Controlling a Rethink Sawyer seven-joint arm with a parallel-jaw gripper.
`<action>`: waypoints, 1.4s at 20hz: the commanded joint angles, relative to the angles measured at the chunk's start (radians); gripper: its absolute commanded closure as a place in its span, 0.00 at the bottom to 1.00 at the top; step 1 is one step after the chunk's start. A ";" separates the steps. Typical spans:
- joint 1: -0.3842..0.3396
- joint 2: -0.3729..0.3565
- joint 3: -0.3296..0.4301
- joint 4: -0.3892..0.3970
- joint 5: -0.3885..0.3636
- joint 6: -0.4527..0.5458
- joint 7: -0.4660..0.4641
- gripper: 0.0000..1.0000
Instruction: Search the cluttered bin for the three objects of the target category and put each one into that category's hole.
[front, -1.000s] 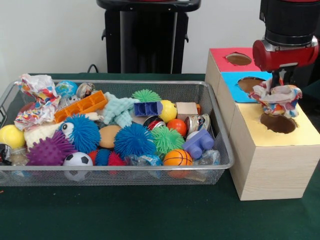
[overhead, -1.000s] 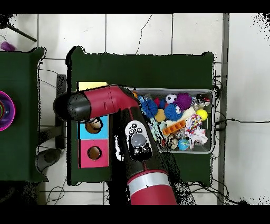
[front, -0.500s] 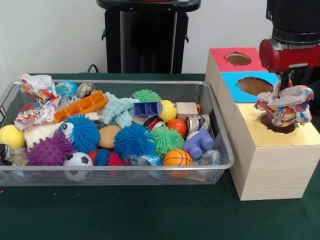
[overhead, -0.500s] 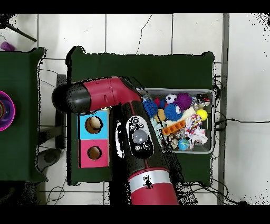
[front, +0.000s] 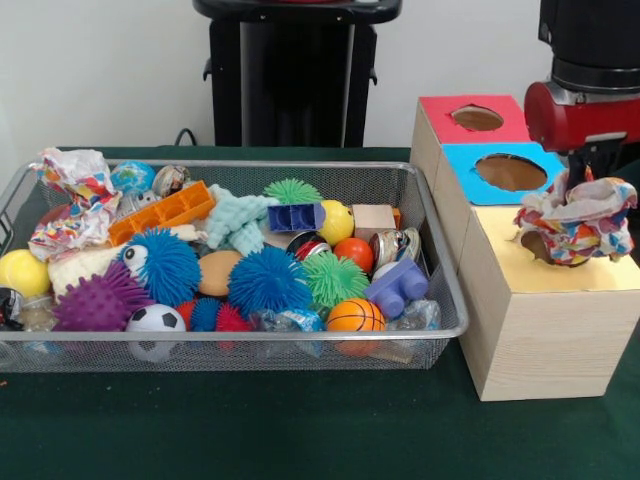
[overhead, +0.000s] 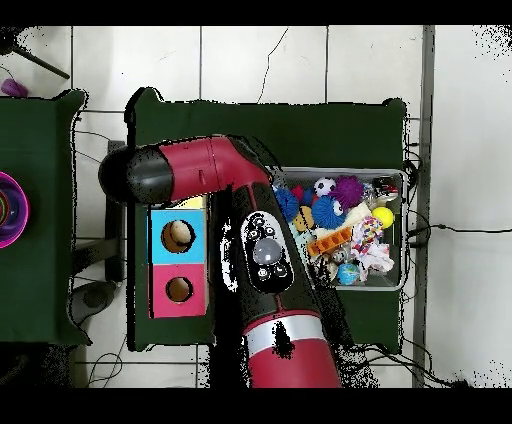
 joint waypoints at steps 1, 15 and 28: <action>-0.017 0.060 0.009 0.018 0.003 0.059 0.042 1.00; -0.045 0.066 0.014 0.118 -0.009 -0.033 0.039 1.00; -0.061 0.104 0.016 0.140 -0.046 -0.091 0.009 1.00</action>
